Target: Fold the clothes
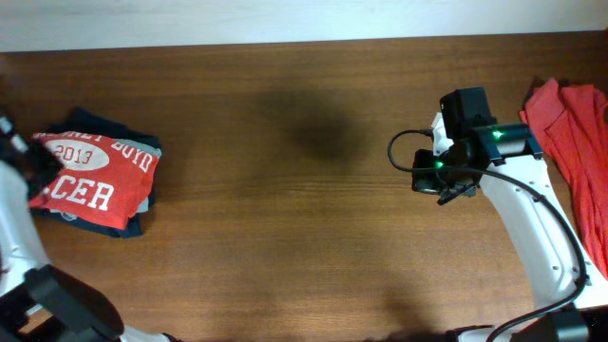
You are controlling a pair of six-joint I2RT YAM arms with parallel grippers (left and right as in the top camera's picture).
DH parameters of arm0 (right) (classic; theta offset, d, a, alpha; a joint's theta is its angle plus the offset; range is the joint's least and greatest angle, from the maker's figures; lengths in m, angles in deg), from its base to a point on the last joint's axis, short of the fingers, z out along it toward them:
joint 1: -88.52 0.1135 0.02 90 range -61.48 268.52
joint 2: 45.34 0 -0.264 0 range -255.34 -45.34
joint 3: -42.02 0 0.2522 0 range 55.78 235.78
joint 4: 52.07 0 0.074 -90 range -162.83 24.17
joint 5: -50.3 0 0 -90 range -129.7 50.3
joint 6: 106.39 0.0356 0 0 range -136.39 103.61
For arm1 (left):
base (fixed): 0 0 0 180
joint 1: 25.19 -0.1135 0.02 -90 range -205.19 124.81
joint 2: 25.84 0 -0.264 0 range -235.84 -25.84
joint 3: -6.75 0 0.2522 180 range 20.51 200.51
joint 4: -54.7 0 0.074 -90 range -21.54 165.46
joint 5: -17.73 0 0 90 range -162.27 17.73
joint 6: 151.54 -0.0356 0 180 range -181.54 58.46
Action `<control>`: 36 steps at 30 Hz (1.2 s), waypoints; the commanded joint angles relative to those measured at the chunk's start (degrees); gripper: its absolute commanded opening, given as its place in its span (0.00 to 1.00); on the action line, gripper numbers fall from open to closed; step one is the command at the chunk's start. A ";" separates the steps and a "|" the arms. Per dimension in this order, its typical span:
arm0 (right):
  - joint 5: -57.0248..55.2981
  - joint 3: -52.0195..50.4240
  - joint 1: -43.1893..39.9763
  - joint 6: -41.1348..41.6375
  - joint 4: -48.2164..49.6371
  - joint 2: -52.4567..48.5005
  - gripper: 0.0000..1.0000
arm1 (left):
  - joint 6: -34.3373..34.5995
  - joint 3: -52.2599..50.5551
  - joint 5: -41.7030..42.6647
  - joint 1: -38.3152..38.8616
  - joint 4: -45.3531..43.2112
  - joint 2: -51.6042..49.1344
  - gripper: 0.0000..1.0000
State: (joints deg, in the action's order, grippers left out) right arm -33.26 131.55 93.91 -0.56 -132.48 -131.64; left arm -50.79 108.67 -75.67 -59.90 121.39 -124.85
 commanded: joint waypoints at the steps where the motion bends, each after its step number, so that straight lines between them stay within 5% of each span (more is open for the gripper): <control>1: -0.70 0.81 -0.17 -0.35 -0.02 0.83 0.06 | 5.07 -3.39 0.15 -4.52 -2.60 -1.57 0.20; 11: -0.70 0.81 -0.17 -0.37 -0.04 0.81 0.06 | 1.60 -5.40 4.15 -5.73 -4.94 -10.01 0.17; 18: -0.70 0.81 -0.17 -0.37 0.07 0.83 0.05 | 1.40 1.11 5.44 -5.66 1.99 -4.11 0.13; 25: -0.68 5.62 -0.17 -1.03 1.73 2.12 0.05 | -19.30 11.52 31.93 -2.95 9.55 7.43 0.31; 29: -0.70 12.74 -0.17 -1.03 1.68 5.66 0.06 | -26.75 16.37 27.71 5.75 17.40 12.55 0.36; 36: -0.72 22.21 -0.17 -3.67 0.26 16.20 0.29 | -26.91 17.22 12.44 27.15 24.20 21.51 0.37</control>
State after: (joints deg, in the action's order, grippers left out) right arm -33.26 150.39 93.91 -2.44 -131.48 -121.52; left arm -74.59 125.72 -55.84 -40.26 143.18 -106.77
